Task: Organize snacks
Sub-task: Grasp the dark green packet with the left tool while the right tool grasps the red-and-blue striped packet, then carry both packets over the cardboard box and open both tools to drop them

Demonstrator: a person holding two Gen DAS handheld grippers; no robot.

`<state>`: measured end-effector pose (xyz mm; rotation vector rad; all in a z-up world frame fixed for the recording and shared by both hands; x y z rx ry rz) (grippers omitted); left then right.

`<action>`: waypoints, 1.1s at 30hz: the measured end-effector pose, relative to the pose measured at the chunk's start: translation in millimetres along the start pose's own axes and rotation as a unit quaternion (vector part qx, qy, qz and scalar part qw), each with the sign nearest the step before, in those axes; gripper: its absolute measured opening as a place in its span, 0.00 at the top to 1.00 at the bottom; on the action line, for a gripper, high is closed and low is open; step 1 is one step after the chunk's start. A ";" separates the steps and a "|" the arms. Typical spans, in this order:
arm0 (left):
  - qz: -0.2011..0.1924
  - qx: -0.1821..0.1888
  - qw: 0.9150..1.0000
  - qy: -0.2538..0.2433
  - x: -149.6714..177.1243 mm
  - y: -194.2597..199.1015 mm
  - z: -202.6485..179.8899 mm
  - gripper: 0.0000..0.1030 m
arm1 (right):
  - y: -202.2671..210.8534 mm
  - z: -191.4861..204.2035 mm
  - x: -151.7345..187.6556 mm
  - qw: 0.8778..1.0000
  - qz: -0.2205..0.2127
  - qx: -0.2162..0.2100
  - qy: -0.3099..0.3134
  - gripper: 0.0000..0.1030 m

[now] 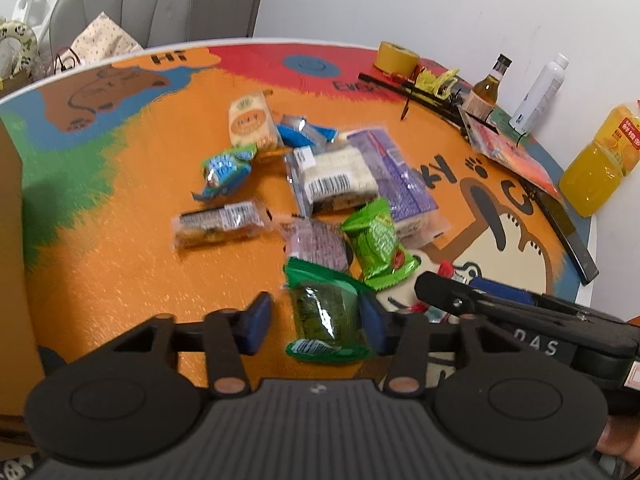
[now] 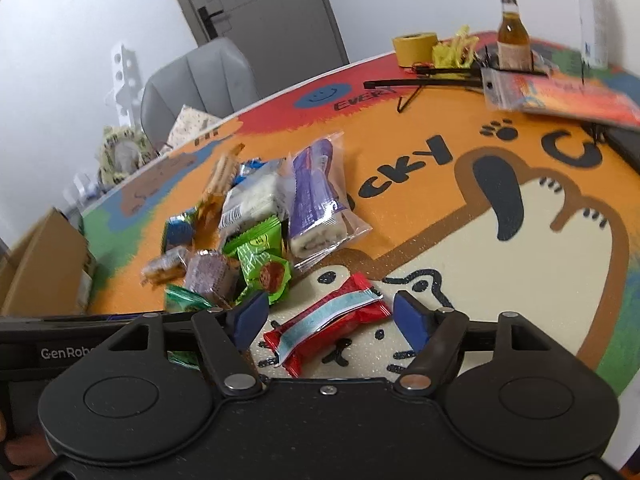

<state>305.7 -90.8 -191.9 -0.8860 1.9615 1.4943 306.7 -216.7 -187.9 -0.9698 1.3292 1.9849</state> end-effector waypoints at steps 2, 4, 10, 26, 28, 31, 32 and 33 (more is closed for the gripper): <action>-0.001 0.000 1.000 0.002 1.9 0.1 2.2 0.68 | -1.5 4.7 2.3 1.000 -0.003 0.006 0.020 0.28; -0.002 -0.002 1.000 0.003 2.9 1.9 4.3 0.72 | -1.8 6.5 3.9 0.999 -0.008 0.017 0.037 0.33; -0.015 -0.007 1.000 0.016 1.6 10.7 13.2 0.74 | 5.5 0.4 4.1 0.999 -0.011 0.025 0.037 0.70; -0.064 -0.004 0.997 0.034 -11.6 57.6 25.4 0.74 | 37.7 25.1 -11.4 0.999 -0.045 -0.013 0.011 0.80; -0.072 -0.006 0.997 0.034 -14.5 65.8 27.6 0.74 | 42.1 32.0 -14.8 0.998 -0.050 -0.020 0.011 0.80; -0.085 -0.008 0.996 0.036 -19.0 79.6 31.9 0.74 | 47.2 43.0 -19.6 0.998 -0.059 -0.030 0.015 0.80; -0.090 -0.009 0.995 0.037 -20.6 84.6 33.5 0.74 | 48.7 47.2 -21.2 0.997 -0.062 -0.034 0.016 0.80; -0.096 -0.011 0.995 0.037 -22.7 90.1 35.5 0.74 | 50.2 51.4 -22.8 0.997 -0.065 -0.038 0.016 0.80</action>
Point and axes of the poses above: each gripper's, at about its wrist camera, not at the fingertips, and y roughly against the way its jaws point, z to its left, x to its underside, the point moved 8 cm from there along -y, roughly the way its jaws point, and after that the axes turned 12 degrees about -z, right-handed, at the moved point
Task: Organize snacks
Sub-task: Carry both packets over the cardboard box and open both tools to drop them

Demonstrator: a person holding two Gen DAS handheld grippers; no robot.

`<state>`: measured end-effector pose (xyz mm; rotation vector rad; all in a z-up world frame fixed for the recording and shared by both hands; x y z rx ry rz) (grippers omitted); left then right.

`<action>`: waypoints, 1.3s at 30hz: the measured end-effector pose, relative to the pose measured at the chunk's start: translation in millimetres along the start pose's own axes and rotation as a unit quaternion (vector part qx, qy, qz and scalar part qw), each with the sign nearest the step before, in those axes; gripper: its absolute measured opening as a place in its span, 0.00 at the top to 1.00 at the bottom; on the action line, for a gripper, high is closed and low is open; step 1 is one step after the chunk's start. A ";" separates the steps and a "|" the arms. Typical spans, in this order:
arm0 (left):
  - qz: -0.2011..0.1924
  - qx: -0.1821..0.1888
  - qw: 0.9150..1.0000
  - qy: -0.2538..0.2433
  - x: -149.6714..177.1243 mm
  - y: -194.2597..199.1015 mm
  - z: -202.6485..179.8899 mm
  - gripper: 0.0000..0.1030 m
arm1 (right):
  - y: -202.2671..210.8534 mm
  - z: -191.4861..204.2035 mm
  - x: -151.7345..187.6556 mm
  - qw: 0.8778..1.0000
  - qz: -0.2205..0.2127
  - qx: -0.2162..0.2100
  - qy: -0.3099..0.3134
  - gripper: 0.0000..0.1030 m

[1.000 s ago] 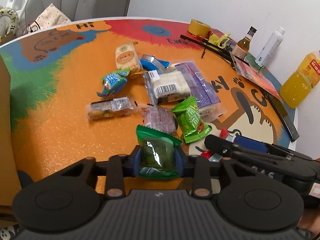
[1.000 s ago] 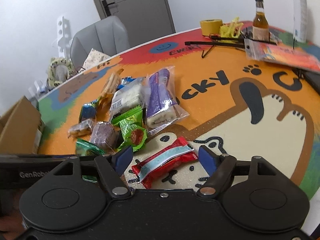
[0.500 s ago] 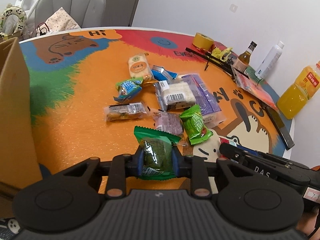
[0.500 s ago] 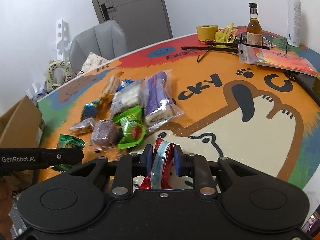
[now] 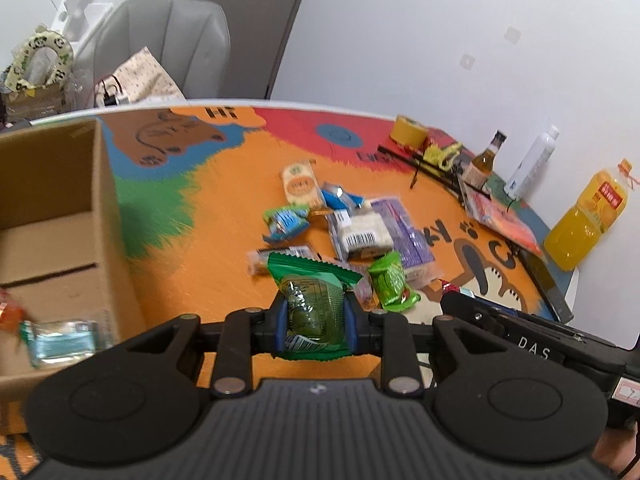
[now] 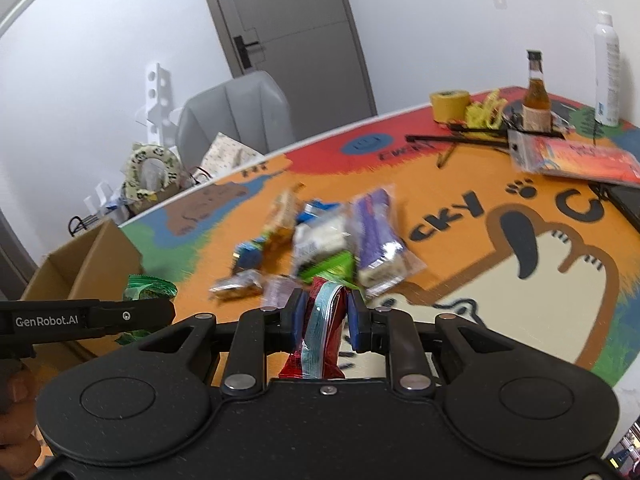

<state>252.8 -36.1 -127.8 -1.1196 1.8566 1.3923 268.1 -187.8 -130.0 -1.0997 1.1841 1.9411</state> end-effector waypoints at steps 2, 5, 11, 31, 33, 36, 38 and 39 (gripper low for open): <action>-0.009 -0.002 1.000 0.001 -5.0 8.5 3.7 0.74 | 1.4 8.4 -3.6 1.000 -0.005 -0.007 0.002 0.80; -0.021 -0.008 1.000 0.001 -11.9 20.4 10.7 0.74 | 3.8 21.0 -9.5 1.000 -0.011 -0.014 0.006 0.80; -0.038 -0.023 0.999 0.006 -23.2 40.7 29.3 0.74 | 9.7 49.6 -19.1 0.999 -0.025 -0.039 0.014 0.80; -0.081 -0.098 0.991 0.041 -42.3 100.0 104.4 0.74 | 4.0 142.5 -22.3 0.990 -0.020 -0.136 0.034 0.80; -0.085 -0.105 0.990 0.046 -43.9 104.2 113.2 0.74 | 2.8 151.0 -22.1 0.989 -0.018 -0.143 0.037 0.80; -0.088 -0.115 0.988 0.054 -46.1 107.4 126.7 0.74 | -1.0 163.0 -21.9 0.987 -0.014 -0.153 0.041 0.80; -0.089 -0.119 0.987 0.058 -47.7 107.8 134.3 0.74 | -4.1 169.8 -22.0 0.986 -0.011 -0.158 0.044 0.80; -0.089 -0.121 0.987 0.059 -48.4 107.7 137.9 0.74 | -5.3 173.5 -22.1 0.986 -0.011 -0.160 0.046 0.80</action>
Point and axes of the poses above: each gripper's, at about its wrist camera, not at the fingertips, and y roughly against the way its jaws point, z to its left, x to its underside, the point moved 8 cm from there along -y, roughly the way its jaws point, and after that the axes turned 12 degrees about -z, right-handed, at the moved point
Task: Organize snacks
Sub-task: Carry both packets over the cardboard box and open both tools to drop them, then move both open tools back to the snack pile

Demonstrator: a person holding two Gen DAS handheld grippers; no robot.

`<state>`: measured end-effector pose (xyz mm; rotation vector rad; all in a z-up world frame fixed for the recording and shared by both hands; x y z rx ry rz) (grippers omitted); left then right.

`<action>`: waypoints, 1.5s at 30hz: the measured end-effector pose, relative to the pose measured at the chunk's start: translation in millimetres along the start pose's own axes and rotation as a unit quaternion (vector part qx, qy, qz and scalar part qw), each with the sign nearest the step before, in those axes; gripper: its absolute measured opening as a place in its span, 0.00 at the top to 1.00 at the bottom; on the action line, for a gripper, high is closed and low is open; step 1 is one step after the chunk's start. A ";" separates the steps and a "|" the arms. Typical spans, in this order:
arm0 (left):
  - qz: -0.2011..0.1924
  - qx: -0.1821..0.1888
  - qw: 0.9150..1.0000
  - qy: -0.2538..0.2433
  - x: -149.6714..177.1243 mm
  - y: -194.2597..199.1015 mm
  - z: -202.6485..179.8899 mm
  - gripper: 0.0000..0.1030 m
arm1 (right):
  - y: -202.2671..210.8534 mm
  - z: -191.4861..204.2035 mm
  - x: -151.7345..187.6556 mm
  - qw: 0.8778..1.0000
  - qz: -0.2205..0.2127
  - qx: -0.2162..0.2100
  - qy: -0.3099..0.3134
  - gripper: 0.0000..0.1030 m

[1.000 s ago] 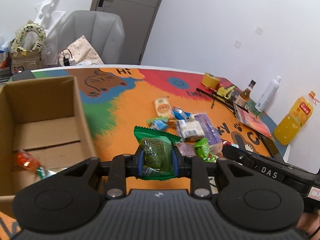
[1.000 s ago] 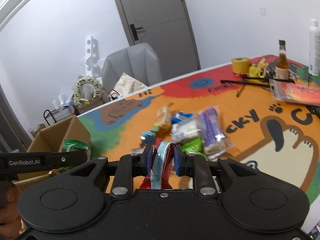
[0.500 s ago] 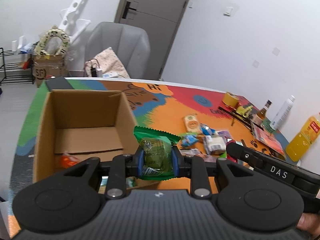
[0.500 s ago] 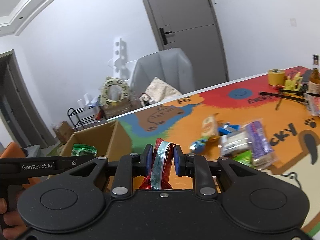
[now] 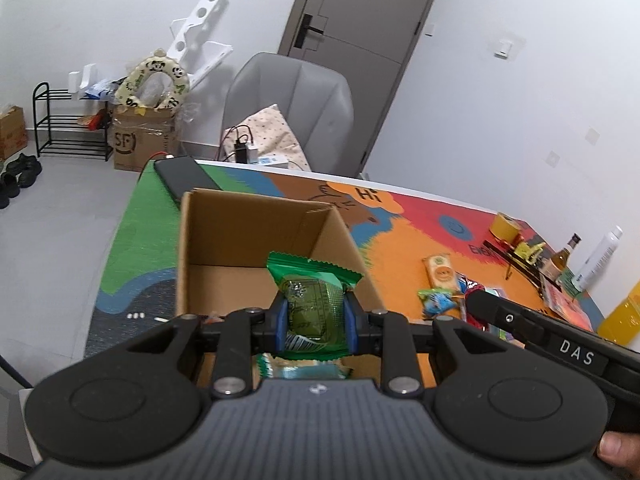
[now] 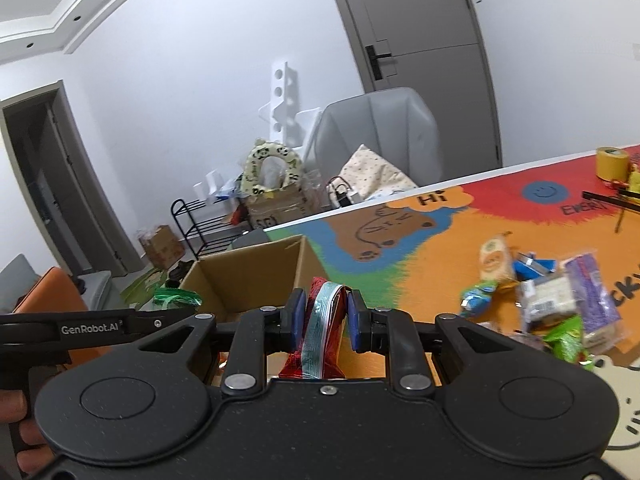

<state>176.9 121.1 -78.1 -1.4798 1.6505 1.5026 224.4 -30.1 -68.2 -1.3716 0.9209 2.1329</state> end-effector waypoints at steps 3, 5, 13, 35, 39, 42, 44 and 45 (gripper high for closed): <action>0.001 -0.005 1.000 0.005 -1.7 -3.4 9.3 0.74 | -7.4 8.7 -0.9 1.000 0.003 -0.006 0.004 0.80; 0.006 -0.008 1.000 0.011 -2.1 -7.1 15.9 0.74 | -13.2 15.1 -1.1 1.000 0.006 -0.012 0.006 0.80; 0.018 -0.020 0.999 0.031 -4.9 -13.0 37.7 0.66 | -34.2 38.6 -0.4 0.999 0.018 -0.039 0.011 0.80; 0.000 -0.048 0.998 0.038 -17.1 -9.9 54.4 0.16 | -28.5 6.2 -3.1 1.000 0.028 -0.006 -0.011 0.48; 0.004 -0.042 0.999 0.029 -15.1 -10.9 44.1 0.13 | -18.9 -10.3 -5.1 1.000 0.024 0.007 -0.016 0.43; 0.007 -0.034 0.999 0.023 -12.8 -10.9 35.6 0.11 | -9.4 -23.9 -8.3 0.999 0.019 0.020 -0.019 0.39; 0.008 -0.027 0.999 0.017 -11.4 -10.9 28.2 0.10 | -3.4 -33.7 -8.8 0.999 0.016 0.029 -0.021 0.36; 0.008 -0.024 1.000 0.015 -10.9 -11.0 24.9 0.09 | -0.4 -38.7 -9.3 0.999 0.015 0.035 -0.022 0.35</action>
Point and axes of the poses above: each gripper's, at about its wrist camera, not at the fingertips, and y roughly against the way its jaws point, z to its left, x to its underside, the point moved 8 cm from there along -y, roughly the way its jaws point, and after that the axes turned 12 degrees about -z, right-handed, at the moved point
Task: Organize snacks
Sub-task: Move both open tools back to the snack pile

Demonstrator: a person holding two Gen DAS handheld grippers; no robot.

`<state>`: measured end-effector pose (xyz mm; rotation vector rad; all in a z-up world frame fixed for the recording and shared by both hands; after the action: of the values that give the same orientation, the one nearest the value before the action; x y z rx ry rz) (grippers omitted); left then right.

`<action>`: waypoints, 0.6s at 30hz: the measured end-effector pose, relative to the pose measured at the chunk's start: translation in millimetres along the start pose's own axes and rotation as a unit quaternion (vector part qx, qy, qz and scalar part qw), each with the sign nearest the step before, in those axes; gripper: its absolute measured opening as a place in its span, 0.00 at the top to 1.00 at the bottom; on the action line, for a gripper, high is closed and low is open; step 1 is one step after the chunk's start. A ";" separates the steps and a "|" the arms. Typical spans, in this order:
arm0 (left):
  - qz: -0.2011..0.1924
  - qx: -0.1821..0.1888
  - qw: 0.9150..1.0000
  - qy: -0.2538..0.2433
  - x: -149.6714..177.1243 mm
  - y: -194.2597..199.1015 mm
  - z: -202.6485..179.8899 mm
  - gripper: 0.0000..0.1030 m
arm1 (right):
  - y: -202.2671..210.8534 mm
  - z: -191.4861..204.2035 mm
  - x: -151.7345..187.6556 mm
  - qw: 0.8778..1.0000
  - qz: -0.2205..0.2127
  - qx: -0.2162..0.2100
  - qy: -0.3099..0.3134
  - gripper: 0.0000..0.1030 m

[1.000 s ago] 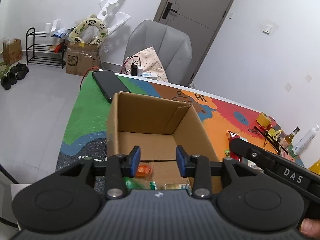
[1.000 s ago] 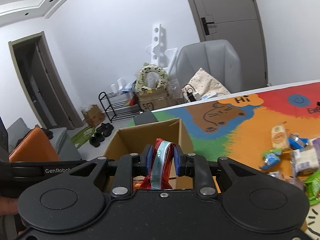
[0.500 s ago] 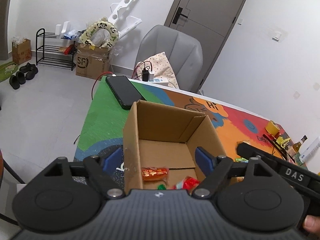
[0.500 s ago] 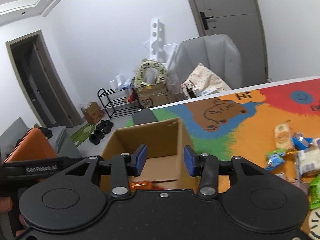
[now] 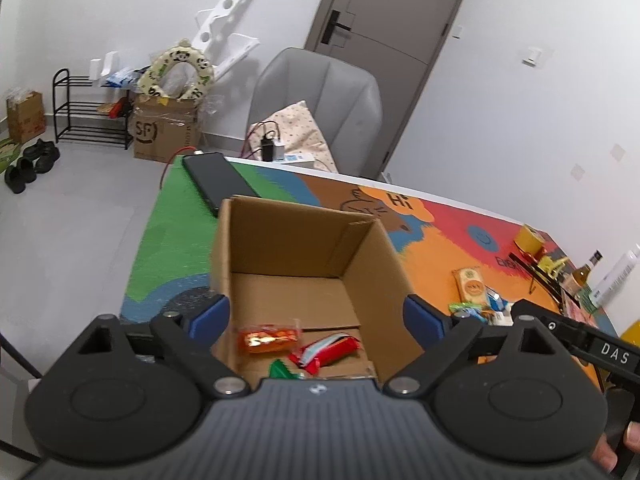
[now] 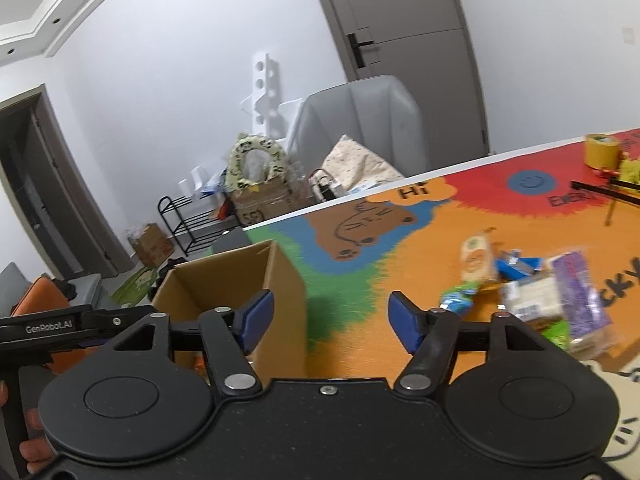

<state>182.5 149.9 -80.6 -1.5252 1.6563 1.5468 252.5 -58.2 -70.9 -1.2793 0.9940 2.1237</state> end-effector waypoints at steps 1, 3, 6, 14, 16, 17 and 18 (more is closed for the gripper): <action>-0.001 0.004 1.000 -0.002 0.5 0.2 -4.0 0.09 | 3.8 -5.2 -0.9 1.000 -0.003 0.005 -0.002 0.34; 0.002 0.010 1.000 -0.004 1.7 -0.8 -11.6 0.08 | 8.3 -14.0 -1.7 1.000 -0.006 0.014 -0.004 0.32; 0.002 0.024 1.000 -0.009 3.9 0.1 -24.5 0.08 | 16.9 -26.8 -2.5 1.000 -0.009 0.029 -0.007 0.32; 0.008 0.059 0.998 -0.021 13.2 0.3 -55.2 0.08 | 35.9 -60.4 -2.5 0.998 -0.022 0.064 -0.018 0.32; 0.012 0.068 0.997 -0.026 14.8 -1.5 -64.5 0.08 | 40.7 -69.8 -1.9 0.997 -0.026 0.072 -0.025 0.32; 0.013 0.072 0.997 -0.027 15.4 -2.0 -70.0 0.08 | 42.4 -74.5 -1.4 0.996 -0.027 0.075 -0.028 0.32; 0.014 0.077 0.997 -0.030 15.9 -2.7 -75.5 0.08 | 44.5 -79.5 -0.6 0.996 -0.028 0.079 -0.030 0.32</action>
<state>207.4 77.2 -72.4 -1.3697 1.7268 1.4286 265.5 -147.9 -79.4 -1.1460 1.0655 1.9863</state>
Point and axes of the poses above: each gripper's, at about its wrist camera, not at the fingertips, and y roughly against the way its jaws point, z to its left, x to its underside, the point moved 8 cm from there along -y, roughly the way its jaws point, and after that the axes turned 12 degrees about -z, right-handed, at the moved point
